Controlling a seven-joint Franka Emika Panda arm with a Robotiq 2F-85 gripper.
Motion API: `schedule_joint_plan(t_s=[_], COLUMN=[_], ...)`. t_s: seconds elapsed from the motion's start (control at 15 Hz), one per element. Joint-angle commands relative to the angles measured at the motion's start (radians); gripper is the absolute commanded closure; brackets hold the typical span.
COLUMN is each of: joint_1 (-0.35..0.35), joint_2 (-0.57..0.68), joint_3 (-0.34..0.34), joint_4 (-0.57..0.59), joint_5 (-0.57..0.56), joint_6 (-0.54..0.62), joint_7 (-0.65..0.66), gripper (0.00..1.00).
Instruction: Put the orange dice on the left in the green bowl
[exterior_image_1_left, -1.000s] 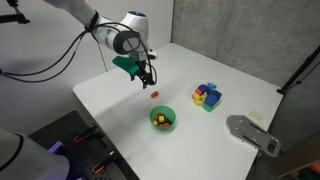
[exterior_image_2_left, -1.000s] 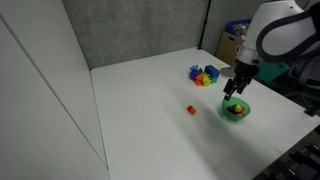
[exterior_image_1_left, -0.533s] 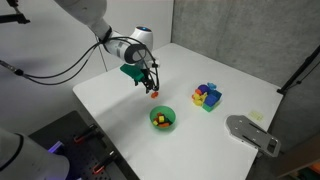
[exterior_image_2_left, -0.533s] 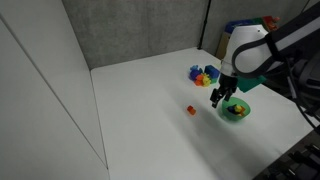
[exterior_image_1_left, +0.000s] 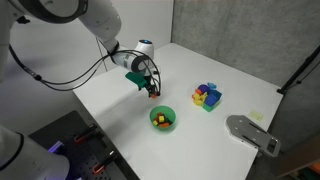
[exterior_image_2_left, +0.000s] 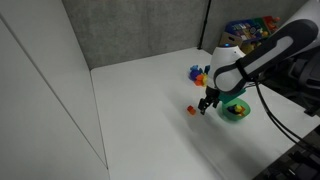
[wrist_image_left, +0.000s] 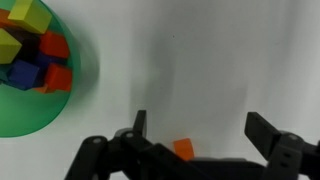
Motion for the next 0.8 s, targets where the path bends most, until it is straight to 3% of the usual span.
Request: schedule_joint_plan(t_s=[0.0,0.73], joint_1=[0.025,0.04], joint_2=[0.107,0.303], joint_3=[-0.033,-0.041], joint_4=[0.11,0.337], joint_5=[-0.03,-0.014], joint_6=[0.004,-0.002], joint_7=[0.047,0.067], gripper=[0.0,0.0])
